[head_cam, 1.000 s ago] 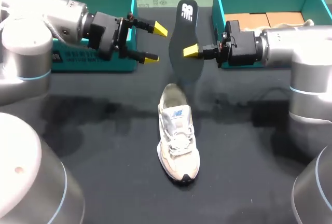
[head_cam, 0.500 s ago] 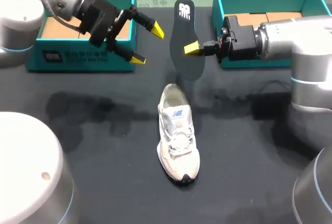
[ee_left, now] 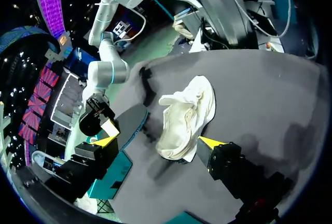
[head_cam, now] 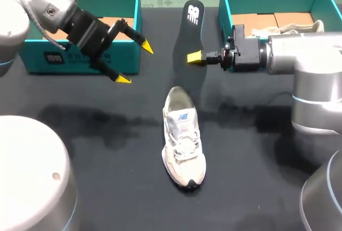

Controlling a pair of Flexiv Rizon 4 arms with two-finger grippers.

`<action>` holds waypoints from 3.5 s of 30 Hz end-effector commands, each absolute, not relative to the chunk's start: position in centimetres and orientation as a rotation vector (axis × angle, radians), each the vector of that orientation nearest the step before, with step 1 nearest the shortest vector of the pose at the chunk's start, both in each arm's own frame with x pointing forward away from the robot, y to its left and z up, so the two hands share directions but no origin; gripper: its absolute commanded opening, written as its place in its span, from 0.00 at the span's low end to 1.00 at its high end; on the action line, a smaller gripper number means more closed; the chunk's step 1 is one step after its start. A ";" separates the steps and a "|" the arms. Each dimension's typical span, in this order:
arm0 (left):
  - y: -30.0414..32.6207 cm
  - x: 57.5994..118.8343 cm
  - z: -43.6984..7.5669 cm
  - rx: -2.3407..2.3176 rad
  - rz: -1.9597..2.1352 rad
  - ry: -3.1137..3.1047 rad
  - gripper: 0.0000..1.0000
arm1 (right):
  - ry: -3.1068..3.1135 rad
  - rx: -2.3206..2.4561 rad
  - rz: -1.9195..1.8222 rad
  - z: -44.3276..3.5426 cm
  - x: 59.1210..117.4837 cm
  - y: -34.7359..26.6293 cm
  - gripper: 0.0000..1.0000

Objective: Take the shoe out of the shoebox, open the shoe tongue, remove and reinsert the insole, then place the shoe into the shoebox

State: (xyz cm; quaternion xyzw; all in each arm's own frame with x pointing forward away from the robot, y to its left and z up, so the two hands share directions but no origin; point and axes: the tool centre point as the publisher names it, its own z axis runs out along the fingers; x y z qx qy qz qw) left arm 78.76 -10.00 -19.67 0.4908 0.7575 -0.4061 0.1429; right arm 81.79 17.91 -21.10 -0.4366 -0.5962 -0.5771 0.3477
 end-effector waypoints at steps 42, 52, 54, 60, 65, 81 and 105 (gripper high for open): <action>-11.4 76.1 -28.4 0.417 -1.109 2.757 1.00 | -1.687 -1.025 -1.775 -24.1 83.1 18.2 0.00; -11.7 75.9 -29.6 0.335 -1.071 2.872 1.00 | -1.721 -0.963 -1.838 -25.1 83.2 18.6 0.00; -11.7 75.9 -29.6 0.335 -1.071 2.872 1.00 | -1.721 -0.963 -1.838 -25.1 83.2 18.6 0.00; -11.5 76.4 -31.0 0.252 -1.133 2.868 1.00 | -1.756 -0.973 -1.823 -25.3 83.1 19.0 0.00; -11.4 76.6 -32.4 0.214 -1.116 2.891 1.00 | -1.767 -0.987 -1.802 -25.9 83.3 19.3 0.00; -12.1 77.1 -35.0 0.219 -0.998 2.940 1.00 | -1.734 -1.091 -1.685 -26.6 82.8 19.6 0.00; -13.2 77.2 -35.8 0.162 -0.956 2.955 1.00 | -1.755 -1.034 -1.737 -28.3 81.7 19.7 0.00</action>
